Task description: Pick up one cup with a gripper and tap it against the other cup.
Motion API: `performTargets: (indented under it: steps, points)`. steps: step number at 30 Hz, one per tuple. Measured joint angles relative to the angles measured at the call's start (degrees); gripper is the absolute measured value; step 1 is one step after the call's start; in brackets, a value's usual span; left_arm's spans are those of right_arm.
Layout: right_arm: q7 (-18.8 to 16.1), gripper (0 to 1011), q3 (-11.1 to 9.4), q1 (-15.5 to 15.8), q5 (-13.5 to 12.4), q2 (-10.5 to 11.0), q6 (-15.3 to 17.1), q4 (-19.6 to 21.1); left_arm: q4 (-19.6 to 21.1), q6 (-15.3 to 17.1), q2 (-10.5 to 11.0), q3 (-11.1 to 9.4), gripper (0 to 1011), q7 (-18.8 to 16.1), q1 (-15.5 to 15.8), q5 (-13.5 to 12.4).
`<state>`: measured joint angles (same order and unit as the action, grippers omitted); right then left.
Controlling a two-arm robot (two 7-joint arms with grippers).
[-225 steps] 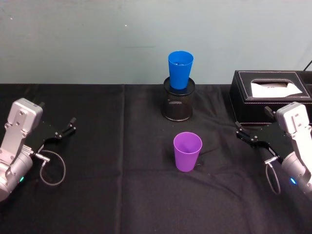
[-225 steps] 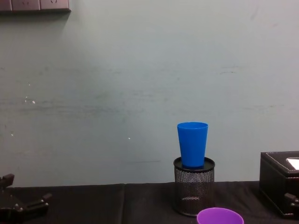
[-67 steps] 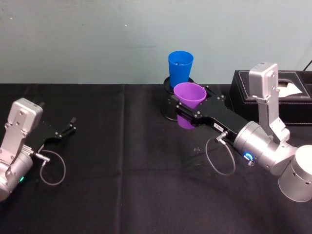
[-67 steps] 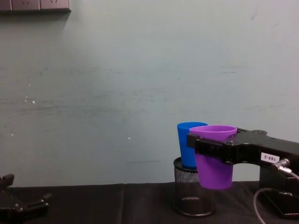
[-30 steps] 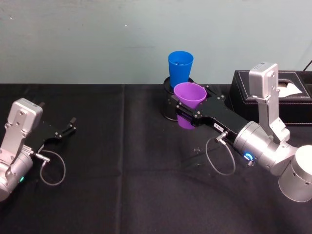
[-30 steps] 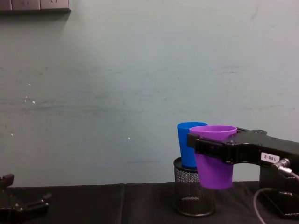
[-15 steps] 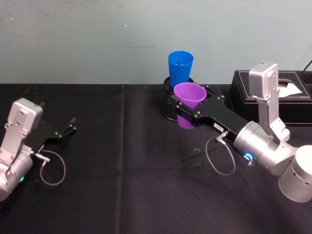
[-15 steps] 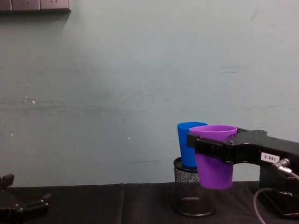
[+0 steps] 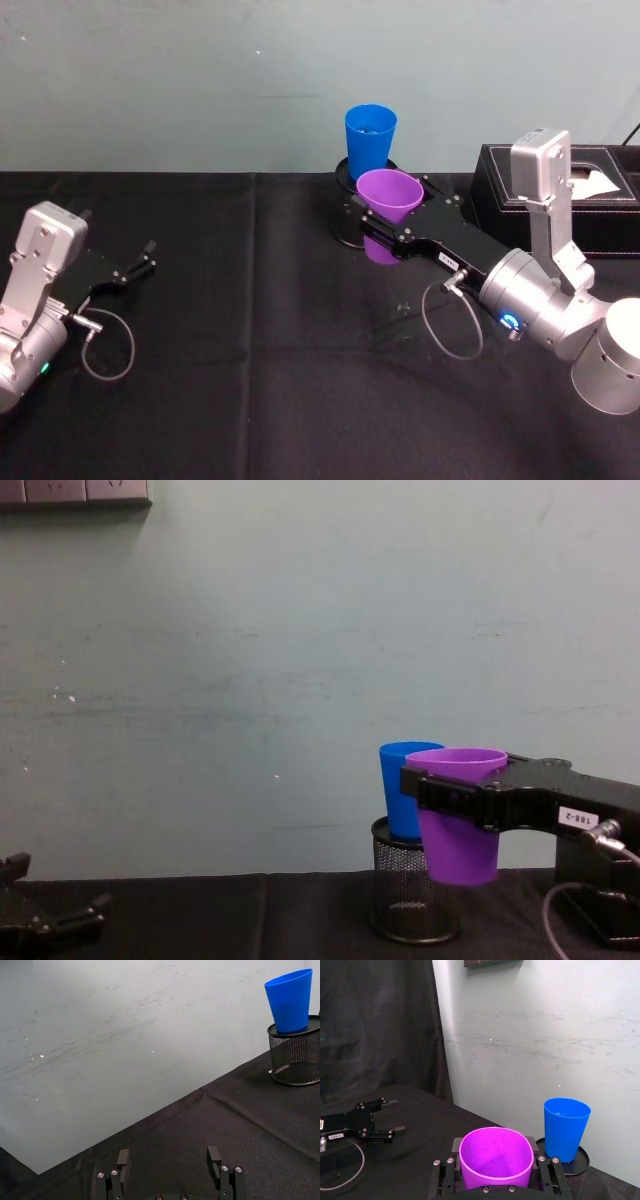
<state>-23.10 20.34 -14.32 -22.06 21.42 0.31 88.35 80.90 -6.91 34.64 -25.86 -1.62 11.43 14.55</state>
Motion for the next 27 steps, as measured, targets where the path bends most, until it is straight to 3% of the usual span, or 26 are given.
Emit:
performTargets:
  steps: [27]
  points:
    - [0.0,746,0.0,0.0,0.0,0.0,0.0,0.0,0.0,0.0,0.0,0.0,1000,0.0,0.0,0.0]
